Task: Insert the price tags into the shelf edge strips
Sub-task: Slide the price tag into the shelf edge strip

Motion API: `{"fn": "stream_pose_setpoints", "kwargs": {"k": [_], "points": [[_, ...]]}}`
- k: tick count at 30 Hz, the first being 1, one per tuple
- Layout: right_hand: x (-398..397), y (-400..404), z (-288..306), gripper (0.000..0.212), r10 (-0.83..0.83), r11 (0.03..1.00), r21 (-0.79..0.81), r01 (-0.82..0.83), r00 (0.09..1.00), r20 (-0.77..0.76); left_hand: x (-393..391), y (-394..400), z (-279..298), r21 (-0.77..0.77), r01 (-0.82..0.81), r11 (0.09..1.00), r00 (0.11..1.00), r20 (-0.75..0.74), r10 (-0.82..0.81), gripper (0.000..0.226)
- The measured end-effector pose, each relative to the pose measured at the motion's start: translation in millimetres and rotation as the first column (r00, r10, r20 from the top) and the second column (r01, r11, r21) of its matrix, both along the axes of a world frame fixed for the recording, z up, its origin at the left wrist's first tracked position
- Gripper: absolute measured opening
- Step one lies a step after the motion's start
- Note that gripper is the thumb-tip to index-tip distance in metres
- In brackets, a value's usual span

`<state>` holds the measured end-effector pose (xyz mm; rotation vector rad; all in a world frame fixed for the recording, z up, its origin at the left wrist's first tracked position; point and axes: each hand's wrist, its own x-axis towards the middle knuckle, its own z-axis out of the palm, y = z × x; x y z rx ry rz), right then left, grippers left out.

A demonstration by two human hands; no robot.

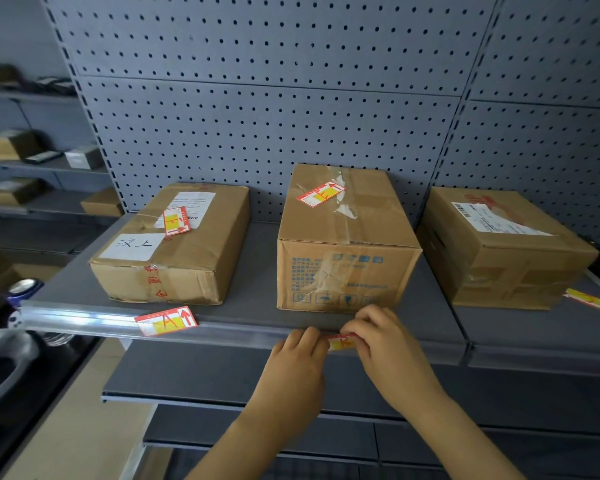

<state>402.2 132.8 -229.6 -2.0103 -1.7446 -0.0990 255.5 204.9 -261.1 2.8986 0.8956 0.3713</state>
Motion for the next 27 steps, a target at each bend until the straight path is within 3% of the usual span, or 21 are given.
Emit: {"fn": "stream_pose_setpoints", "kwargs": {"k": [11, 16, 22, 25, 27], "points": [[-1.9, 3.8, 3.4, 0.012, -0.017, 1.000, 0.016, 0.017, 1.000, -0.003, -4.3, 0.7, 17.0, -0.009, 0.010, 1.000, 1.000, -0.021, -0.010, 0.041], [-7.5, 6.7, 11.0, 0.036, -0.059, 0.997, 0.042, 0.058, 0.997, 0.045, -11.2, 2.8, 25.9, 0.025, -0.015, 1.000, 0.999, -0.052, 0.016, 0.041], [-23.7, 17.0, 22.3, 0.040, -0.033, 0.999, 0.037, 0.031, 0.998, 0.050, -25.2, 18.9, 38.2, 0.094, -0.076, 0.993, 0.992, -0.097, 0.085, 0.038], [-33.0, 21.6, 28.8, 0.034, 0.013, 1.000, 0.002, -0.013, 1.000, 0.018, -33.1, 22.0, 50.6, 0.011, -0.073, 0.997, 0.995, -0.069, 0.074, 0.039], [-36.6, 25.7, 31.0, 0.018, 0.022, 1.000, -0.018, -0.021, 0.999, 0.033, -39.6, 28.2, 59.3, -0.029, -0.090, 0.995, 0.994, -0.056, 0.089, 0.036]]}}
